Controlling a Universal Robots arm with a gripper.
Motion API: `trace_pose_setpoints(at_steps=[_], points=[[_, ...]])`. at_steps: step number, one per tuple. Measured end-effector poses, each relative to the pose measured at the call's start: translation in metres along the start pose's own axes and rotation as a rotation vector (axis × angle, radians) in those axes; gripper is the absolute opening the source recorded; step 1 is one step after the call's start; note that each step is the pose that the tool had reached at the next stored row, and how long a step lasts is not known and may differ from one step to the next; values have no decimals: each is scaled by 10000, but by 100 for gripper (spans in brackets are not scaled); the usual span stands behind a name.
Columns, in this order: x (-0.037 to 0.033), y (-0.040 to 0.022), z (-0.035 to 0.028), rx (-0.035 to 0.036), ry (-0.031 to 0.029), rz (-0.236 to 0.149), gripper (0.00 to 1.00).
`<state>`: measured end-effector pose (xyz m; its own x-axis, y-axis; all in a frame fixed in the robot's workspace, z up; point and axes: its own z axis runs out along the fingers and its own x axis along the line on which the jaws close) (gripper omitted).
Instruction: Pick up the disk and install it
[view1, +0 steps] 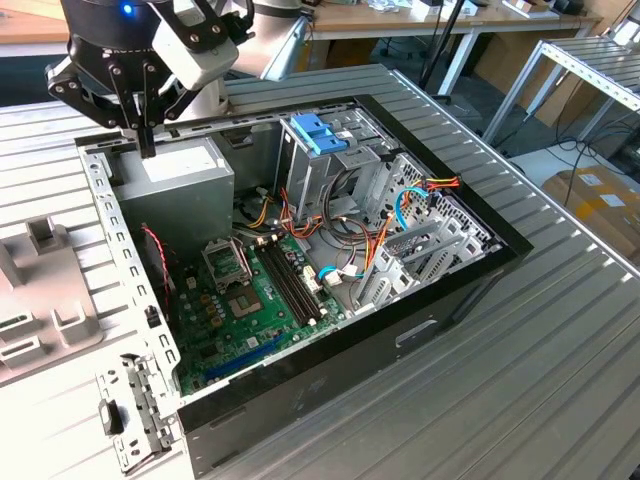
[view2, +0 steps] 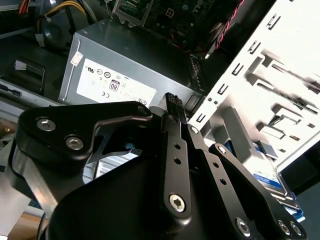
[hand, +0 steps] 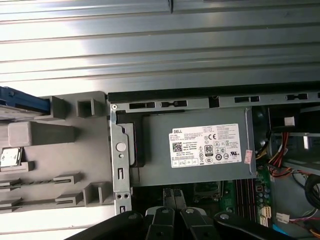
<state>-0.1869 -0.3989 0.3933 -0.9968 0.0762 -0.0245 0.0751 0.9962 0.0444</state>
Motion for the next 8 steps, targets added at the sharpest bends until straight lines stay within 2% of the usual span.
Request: trace_pose_setpoints(at_steps=[8], points=[[69, -5, -2, 0, 0, 0, 11]])
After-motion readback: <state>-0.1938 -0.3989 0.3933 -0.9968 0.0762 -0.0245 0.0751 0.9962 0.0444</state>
